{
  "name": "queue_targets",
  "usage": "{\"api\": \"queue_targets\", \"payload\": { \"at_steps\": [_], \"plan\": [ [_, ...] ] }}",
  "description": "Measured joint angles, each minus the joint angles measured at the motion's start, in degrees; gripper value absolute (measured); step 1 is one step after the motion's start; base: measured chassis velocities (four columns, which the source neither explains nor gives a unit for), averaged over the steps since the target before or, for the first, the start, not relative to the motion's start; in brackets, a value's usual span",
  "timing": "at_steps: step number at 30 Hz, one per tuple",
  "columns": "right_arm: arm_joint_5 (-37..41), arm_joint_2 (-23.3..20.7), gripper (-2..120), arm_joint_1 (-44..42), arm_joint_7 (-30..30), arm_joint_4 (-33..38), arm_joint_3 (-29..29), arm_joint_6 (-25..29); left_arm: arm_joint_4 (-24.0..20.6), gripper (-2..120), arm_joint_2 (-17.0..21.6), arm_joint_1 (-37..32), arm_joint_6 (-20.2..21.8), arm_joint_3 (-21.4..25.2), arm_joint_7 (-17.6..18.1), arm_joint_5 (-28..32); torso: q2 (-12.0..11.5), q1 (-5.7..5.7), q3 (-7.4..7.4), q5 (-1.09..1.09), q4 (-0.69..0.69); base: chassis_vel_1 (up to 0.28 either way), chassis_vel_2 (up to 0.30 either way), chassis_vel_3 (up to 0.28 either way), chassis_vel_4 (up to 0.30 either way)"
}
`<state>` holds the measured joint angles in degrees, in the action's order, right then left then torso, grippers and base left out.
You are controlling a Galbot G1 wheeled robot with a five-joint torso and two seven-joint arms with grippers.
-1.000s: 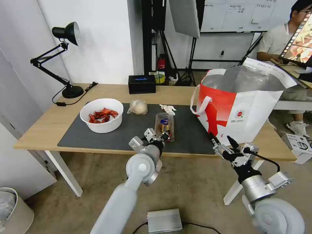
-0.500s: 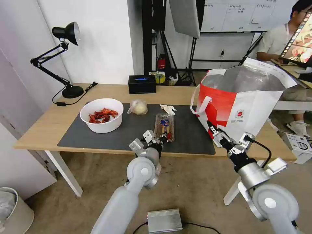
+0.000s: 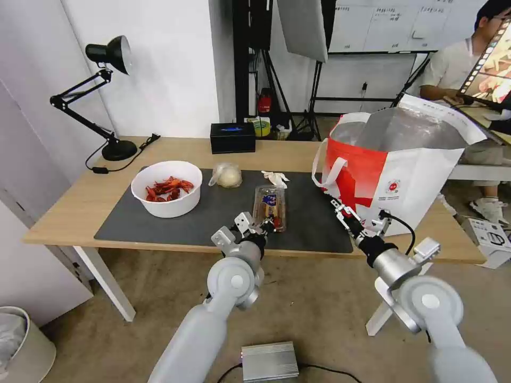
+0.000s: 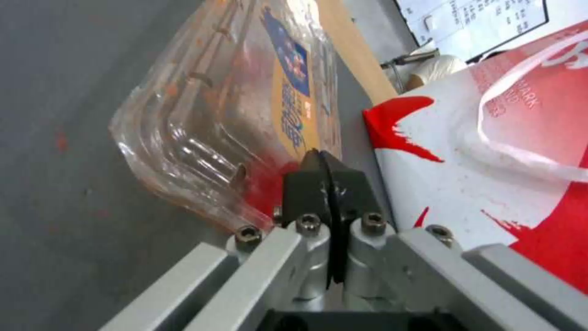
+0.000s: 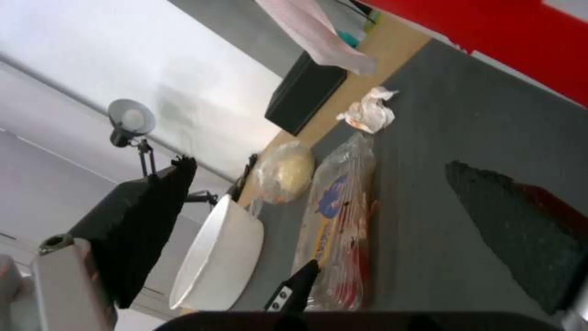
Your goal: Pick up the trash from the table and place it into the takeout bag.
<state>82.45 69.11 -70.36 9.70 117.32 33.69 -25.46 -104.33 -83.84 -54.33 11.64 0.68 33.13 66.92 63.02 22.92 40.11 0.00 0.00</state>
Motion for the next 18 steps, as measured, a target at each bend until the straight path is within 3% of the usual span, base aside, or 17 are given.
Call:
{"api": "queue_targets", "payload": {
  "at_steps": [5, 18],
  "plan": [
    [2.8, 0.3, 100, 2.8, 2.3, -2.5, -0.7, -2.4, 0.7, 0, 0.2, 0.1, -0.4, -0.9, -1.4, -3.8, 0.0, 0.00, 0.00, 0.00, 0.00, 0.000, 0.000, 0.000, 0.000],
    [4.7, 1.3, 100, 8.7, 7.8, -6.6, -2.6, -4.3, 0.9, 0, 0.1, 0.4, -0.7, -1.2, -1.9, -4.5, 0.0, 0.00, 0.00, 0.00, 0.01, 0.000, 0.000, 0.000, 0.000]
  ]
}}
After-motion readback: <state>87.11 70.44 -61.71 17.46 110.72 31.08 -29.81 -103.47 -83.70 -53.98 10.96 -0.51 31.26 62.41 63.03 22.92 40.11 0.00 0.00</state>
